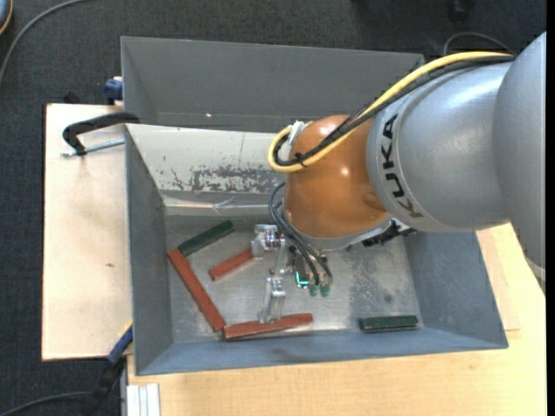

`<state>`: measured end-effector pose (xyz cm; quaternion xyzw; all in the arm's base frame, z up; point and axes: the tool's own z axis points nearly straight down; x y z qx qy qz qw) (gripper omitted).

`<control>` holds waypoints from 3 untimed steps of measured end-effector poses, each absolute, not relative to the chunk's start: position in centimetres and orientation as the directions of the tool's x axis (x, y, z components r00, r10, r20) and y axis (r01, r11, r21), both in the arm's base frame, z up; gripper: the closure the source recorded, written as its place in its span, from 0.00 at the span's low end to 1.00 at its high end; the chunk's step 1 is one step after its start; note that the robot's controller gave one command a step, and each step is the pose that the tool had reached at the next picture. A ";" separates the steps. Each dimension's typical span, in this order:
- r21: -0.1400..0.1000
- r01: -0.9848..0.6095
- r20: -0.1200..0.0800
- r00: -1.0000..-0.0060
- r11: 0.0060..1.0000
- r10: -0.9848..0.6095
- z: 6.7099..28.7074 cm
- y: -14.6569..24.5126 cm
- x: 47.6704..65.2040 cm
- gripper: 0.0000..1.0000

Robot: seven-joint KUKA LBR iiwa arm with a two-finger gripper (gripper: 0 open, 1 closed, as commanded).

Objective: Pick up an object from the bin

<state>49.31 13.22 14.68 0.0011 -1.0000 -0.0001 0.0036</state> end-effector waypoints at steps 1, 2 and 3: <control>0.002 -0.133 -0.007 -0.991 0.991 -0.133 6.8 14.5 56.8 0.00; 0.004 -0.131 -0.014 -0.991 0.991 -0.131 7.5 14.5 57.0 1.00; 0.003 -0.132 -0.006 -0.991 0.991 -0.132 7.1 14.5 56.7 0.00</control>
Offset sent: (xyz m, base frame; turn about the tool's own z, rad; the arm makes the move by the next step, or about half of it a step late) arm 0.0729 0.0111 -0.0768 -0.1305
